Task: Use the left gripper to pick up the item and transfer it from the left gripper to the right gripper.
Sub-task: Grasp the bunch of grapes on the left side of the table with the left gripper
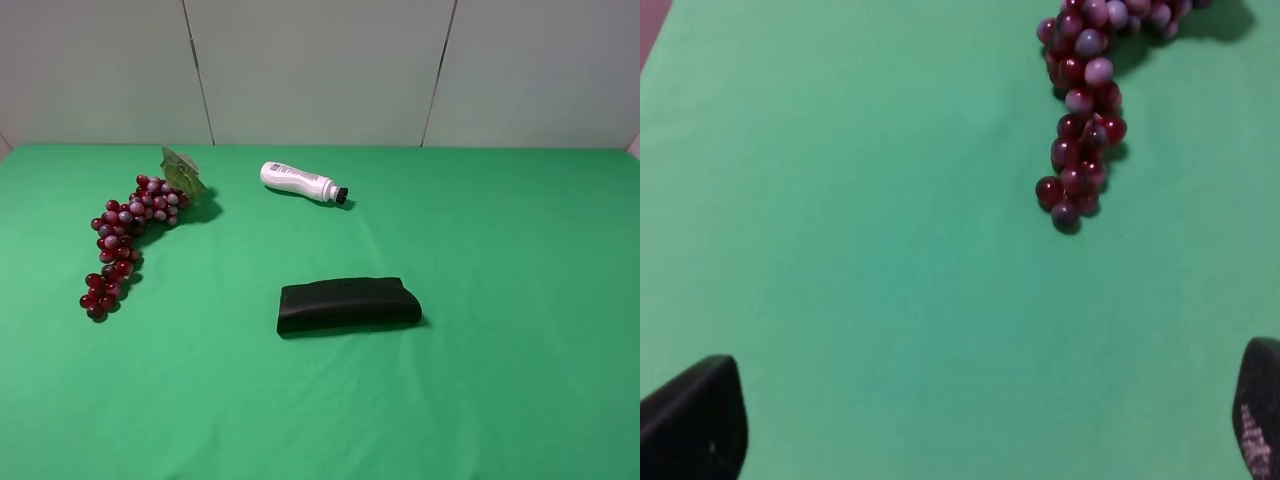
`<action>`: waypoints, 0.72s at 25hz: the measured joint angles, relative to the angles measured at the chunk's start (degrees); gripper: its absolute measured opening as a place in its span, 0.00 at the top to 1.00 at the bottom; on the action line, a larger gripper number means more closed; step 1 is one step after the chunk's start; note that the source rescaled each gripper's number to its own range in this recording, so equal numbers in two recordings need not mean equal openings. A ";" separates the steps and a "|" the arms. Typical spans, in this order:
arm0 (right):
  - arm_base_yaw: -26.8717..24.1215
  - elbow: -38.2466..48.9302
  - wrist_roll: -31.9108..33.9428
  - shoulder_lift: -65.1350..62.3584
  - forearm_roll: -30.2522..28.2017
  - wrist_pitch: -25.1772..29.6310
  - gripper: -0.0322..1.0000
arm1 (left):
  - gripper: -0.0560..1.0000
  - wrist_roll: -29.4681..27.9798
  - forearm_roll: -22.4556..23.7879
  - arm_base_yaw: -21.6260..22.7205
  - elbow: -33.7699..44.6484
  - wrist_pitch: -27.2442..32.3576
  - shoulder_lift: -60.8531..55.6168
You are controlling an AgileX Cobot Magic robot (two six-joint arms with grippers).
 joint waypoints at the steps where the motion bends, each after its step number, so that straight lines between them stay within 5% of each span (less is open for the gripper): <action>1: 0.00 0.00 0.00 0.00 0.00 0.00 0.00 | 0.01 0.08 0.00 0.00 -1.08 -0.16 2.59; 18: 0.00 0.00 0.00 0.00 0.00 -0.05 0.00 | 0.00 3.89 0.01 -0.18 -5.86 -11.98 46.40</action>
